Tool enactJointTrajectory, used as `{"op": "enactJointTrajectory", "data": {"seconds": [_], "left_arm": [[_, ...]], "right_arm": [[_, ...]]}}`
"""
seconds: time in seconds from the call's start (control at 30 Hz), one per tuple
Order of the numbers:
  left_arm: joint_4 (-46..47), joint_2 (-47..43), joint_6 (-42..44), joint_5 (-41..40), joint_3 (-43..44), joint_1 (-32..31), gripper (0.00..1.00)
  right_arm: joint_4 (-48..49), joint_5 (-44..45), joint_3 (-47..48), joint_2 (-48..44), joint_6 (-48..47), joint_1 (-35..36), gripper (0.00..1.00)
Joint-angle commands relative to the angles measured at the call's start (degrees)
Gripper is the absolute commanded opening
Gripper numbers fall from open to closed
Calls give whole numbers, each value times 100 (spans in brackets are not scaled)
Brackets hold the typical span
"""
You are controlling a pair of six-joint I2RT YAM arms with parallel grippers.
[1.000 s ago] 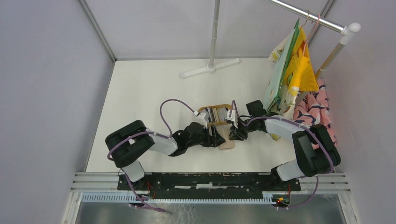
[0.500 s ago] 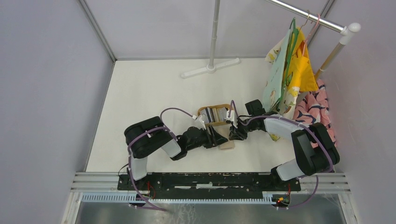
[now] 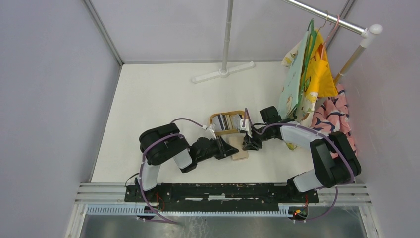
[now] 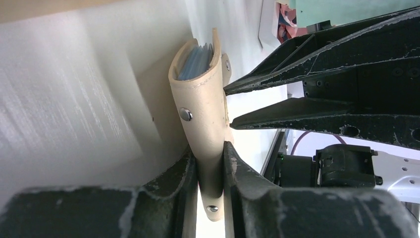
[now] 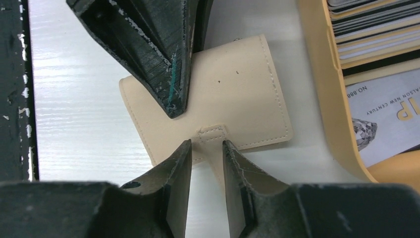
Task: Put the credit cards into the card holder
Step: Close the card holder at the center of the board, then turn over the card holder at the center of the board.
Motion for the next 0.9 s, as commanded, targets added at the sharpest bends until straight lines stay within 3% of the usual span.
{"op": "enactJointTrajectory", "data": {"seconds": [0.0, 0.13, 0.27, 0.57, 0.87], "left_arm": [[-153, -21, 484, 65, -319, -35, 2], [-352, -453, 860, -119, -513, -70, 2], [-1481, -1255, 1518, -572, -476, -210, 2], [-5983, -3010, 3353, -3525, 695, -1267, 2], [-8723, -3164, 4178, -5912, 2456, -2363, 2]], "right_arm": [[-385, -182, 88, -311, -364, 57, 38], [-498, -555, 87, -736, -551, -87, 50], [-602, -848, 123, -1069, -628, -274, 54], [-323, -818, 188, -1567, -166, -557, 54], [555, -403, -27, -1936, 973, -1004, 56]]}}
